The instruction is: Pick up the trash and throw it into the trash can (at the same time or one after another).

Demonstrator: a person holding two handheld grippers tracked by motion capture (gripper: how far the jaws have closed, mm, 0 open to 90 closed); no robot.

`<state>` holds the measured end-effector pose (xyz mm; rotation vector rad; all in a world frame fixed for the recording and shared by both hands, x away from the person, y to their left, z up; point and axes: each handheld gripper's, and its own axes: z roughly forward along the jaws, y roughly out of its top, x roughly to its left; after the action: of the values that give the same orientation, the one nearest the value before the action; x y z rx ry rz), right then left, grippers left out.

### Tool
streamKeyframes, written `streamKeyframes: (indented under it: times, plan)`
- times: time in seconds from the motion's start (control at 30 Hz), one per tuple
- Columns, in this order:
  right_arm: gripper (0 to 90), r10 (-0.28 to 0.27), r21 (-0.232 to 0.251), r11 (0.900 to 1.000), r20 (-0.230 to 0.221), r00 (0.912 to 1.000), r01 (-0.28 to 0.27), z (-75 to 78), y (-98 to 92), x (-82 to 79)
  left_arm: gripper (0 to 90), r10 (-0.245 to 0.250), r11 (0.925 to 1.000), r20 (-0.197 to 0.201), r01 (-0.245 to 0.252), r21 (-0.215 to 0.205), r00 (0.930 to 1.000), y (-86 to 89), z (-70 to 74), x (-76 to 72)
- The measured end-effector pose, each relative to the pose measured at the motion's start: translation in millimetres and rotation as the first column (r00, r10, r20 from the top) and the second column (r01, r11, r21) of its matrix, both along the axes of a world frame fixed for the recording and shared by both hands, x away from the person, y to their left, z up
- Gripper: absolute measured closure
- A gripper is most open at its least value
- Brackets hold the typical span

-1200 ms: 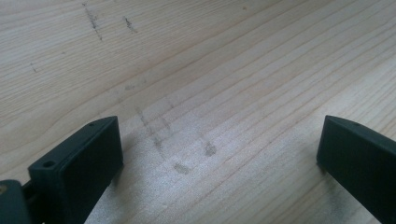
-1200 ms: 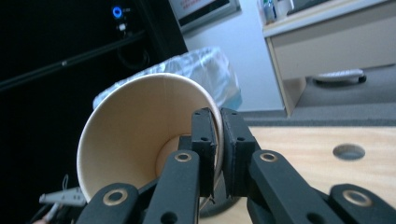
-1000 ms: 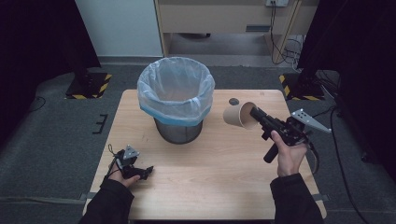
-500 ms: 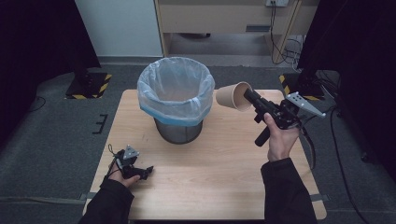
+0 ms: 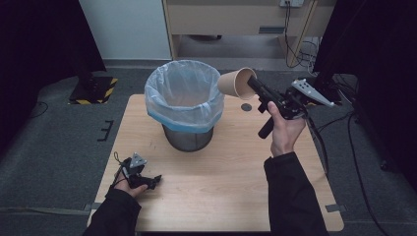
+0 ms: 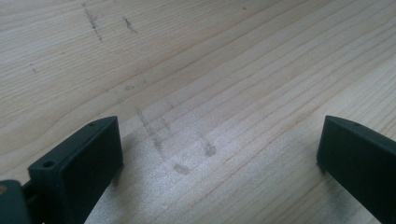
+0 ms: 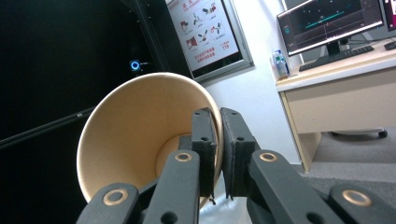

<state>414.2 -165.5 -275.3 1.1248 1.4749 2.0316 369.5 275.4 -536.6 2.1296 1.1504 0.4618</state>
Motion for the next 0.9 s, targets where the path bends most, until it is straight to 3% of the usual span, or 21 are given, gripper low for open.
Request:
streamKeyframes:
  times: [0.13, 0.43, 0.7, 0.9]
  plan:
    - [85.2, 0.002, -0.001, 1.0, 0.009, 1.0, -0.002, 9.9, 13.0, 9.2, 0.0, -0.001, 1.0, 0.001, 0.001, 0.0, 1.0, 0.0, 0.0, 0.1]
    - [85.2, -0.004, -0.005, 1.0, 0.01, 0.9999, 0.004, 17.2, 35.8, 24.5, 0.0, 0.0, 1.0, 0.001, 0.0, 0.0, 1.0, 0.0, 0.0, 0.1]
    - [85.2, -0.014, 0.009, 1.0, -0.023, 0.9997, 0.014, 9.3, 50.7, 41.3, 0.0, -0.001, 1.0, 0.0, 0.001, 0.0, 1.0, 0.1, 0.0, 0.2]
    - [85.1, -0.006, -0.031, 1.0, -0.042, 0.9991, 0.005, 5.9, 76.4, 57.0, 0.0, -0.002, 1.0, 0.001, 0.002, -0.001, 1.0, 0.1, 0.0, 0.2]
